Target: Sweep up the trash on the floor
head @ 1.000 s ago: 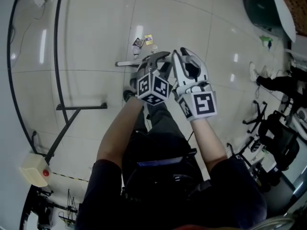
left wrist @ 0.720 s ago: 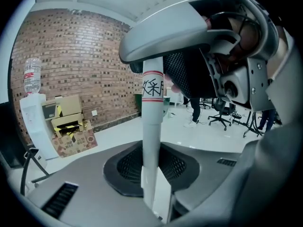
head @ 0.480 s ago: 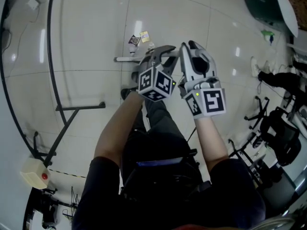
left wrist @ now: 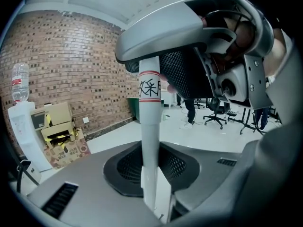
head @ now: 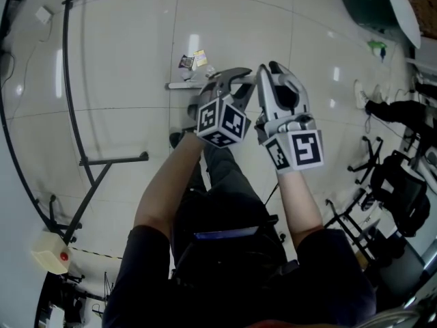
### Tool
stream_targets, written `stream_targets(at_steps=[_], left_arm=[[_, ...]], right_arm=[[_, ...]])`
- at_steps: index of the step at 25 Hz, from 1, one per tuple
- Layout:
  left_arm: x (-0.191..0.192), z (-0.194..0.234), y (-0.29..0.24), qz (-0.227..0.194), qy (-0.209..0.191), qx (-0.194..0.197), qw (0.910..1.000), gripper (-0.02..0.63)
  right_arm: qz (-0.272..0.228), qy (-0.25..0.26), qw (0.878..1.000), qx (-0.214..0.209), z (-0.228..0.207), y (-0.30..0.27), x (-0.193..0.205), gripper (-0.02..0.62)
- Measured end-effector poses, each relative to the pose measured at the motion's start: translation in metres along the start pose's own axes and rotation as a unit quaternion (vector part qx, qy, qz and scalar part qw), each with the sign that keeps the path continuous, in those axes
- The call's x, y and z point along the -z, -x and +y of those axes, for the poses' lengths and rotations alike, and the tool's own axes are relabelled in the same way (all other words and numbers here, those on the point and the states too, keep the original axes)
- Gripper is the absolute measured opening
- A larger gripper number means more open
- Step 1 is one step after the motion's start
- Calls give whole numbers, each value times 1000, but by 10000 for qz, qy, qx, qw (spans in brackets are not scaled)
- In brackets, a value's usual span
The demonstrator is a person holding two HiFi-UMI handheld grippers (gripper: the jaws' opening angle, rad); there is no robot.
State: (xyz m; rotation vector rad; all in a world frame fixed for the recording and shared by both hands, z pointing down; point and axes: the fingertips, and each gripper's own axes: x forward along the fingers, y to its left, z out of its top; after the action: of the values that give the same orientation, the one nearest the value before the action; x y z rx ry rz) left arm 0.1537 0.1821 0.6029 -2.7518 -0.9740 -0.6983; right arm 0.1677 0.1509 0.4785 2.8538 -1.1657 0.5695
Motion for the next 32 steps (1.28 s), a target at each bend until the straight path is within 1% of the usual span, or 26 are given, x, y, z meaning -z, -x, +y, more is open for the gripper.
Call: stream_targets(at_steps=[4, 8, 10, 12, 15, 18, 21, 24, 27, 32], left_arm=[[-1, -2, -1, 27, -7, 30, 10000, 78], [-3, -11, 1, 45, -10, 78, 10000, 77], [0, -15, 4, 98, 20, 99, 9999, 77], [3, -17, 10, 168, 51, 103, 9998, 77], [3, -23, 26, 258, -19, 88, 9996, 75], [-5, -21, 53, 270, -106, -143, 9995, 74], [-19, -9, 84, 151, -52, -431, 9989, 74], [-36, -3, 118, 31, -93, -660, 9978, 72], [-53, -1, 154, -50, -157, -915, 9957, 72], [-77, 4, 221, -352, -212, -1408, 9892, 73]], right_arm=[[24, 27, 10000, -50, 0, 3, 0, 98], [35, -113, 9999, -27, -2, 12, 1, 97], [61, -348, 9992, -183, 2, 16, 3, 97], [77, -566, 9975, -424, 10, 20, 6, 98], [89, -458, 9959, -779, 30, 30, 2, 98], [33, -207, 9923, -1223, 58, 36, -15, 98], [-102, 11, 9869, -1609, 89, 38, -40, 98], [-251, 230, 9803, -1945, 120, 46, -67, 98], [-461, 374, 9750, -2143, 149, 61, -93, 98], [-902, 736, 9672, -2257, 205, 84, -134, 98]])
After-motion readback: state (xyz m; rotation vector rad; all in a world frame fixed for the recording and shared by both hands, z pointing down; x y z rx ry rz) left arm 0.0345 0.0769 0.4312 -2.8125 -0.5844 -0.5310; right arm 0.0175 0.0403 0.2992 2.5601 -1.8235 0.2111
